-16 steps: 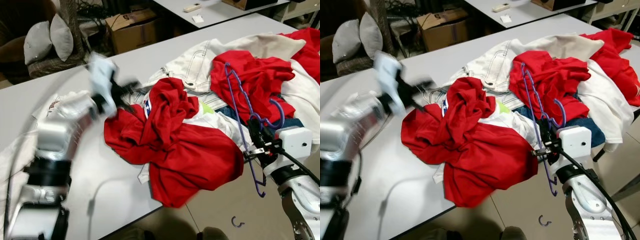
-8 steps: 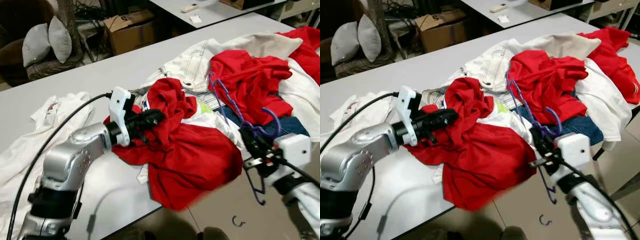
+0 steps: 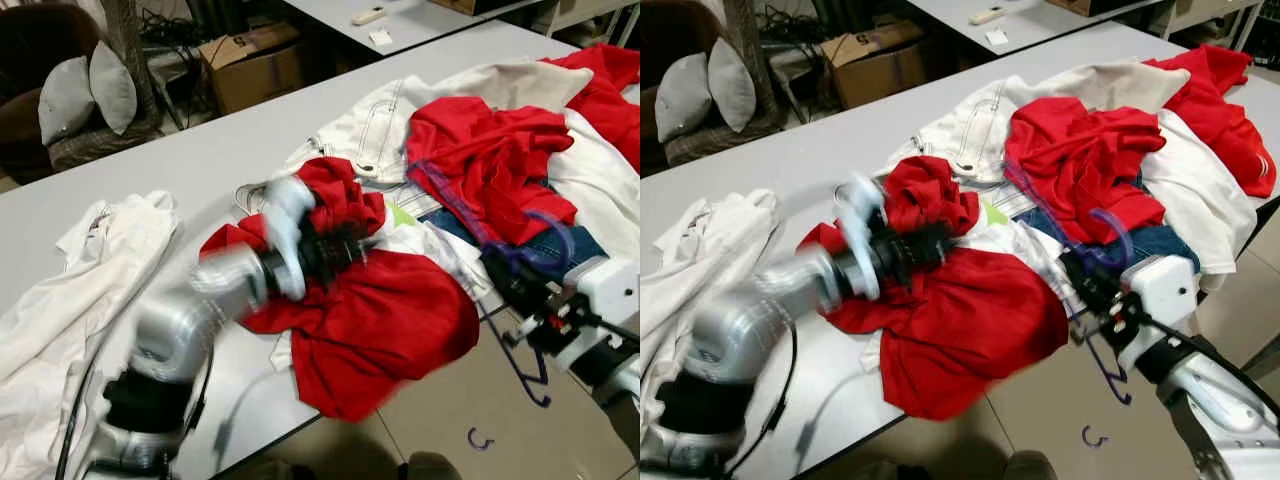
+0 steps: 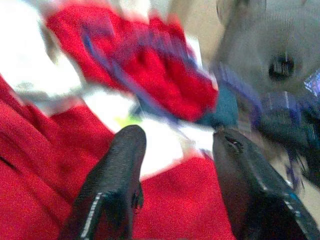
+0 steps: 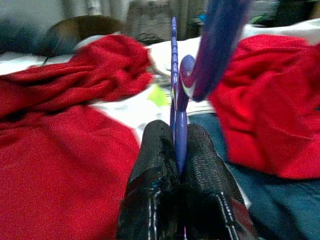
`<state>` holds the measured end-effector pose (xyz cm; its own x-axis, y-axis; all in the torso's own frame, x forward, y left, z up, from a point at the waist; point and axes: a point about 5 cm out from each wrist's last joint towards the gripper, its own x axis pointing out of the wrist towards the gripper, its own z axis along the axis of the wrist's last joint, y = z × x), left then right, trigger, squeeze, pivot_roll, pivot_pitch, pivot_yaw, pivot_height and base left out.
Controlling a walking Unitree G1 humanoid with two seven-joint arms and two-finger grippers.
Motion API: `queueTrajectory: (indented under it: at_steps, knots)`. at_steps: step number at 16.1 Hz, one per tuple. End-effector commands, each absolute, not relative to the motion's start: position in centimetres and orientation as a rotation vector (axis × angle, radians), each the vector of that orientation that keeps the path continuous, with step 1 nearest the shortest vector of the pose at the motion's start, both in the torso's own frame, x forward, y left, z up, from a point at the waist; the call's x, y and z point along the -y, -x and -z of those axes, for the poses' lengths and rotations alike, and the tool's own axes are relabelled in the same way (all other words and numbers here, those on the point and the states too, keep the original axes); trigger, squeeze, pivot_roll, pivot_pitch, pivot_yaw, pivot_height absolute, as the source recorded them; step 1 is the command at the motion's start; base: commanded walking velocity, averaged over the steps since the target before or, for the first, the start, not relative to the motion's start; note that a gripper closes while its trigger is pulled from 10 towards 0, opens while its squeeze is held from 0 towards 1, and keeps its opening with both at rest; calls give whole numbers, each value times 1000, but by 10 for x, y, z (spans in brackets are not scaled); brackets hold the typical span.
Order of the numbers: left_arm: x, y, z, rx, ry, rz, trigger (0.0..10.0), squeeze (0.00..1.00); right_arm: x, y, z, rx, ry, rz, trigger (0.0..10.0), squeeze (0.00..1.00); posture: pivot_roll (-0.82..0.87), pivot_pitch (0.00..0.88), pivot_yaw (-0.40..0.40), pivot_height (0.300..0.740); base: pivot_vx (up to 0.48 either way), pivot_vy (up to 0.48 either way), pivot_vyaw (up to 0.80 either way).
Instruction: Hang hanger
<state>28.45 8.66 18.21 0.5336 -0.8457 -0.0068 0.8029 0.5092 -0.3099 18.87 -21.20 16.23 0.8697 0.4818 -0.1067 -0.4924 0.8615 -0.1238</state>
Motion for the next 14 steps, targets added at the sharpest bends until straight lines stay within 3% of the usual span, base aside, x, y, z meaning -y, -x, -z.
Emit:
queueTrajectory:
  at_steps: [1,3,6,11,14]
  knots:
    - [-98,-293,-190,-116,353,943,10000,1000,206,-185,-166,-77,143,-571,10000,0,-294,0,161,740,0,0,0]
    - [-106,-299,-197,-83,388,895,10000,1000,208,-184,-170,-81,140,-574,10000,0,-294,0,160,740,0,0,0]
    - [-139,-311,-170,-258,42,747,10000,1000,194,-168,-170,-146,103,-715,10000,0,-315,0,169,740,0,0,0]
    - [-145,-312,-159,-341,13,735,10000,1000,194,-151,-160,-308,134,-796,10000,0,-328,0,173,740,0,0,0]
    - [-151,-316,-164,-316,10,709,10000,894,206,-142,-155,-382,122,-723,10000,0,-338,0,176,740,0,0,0]
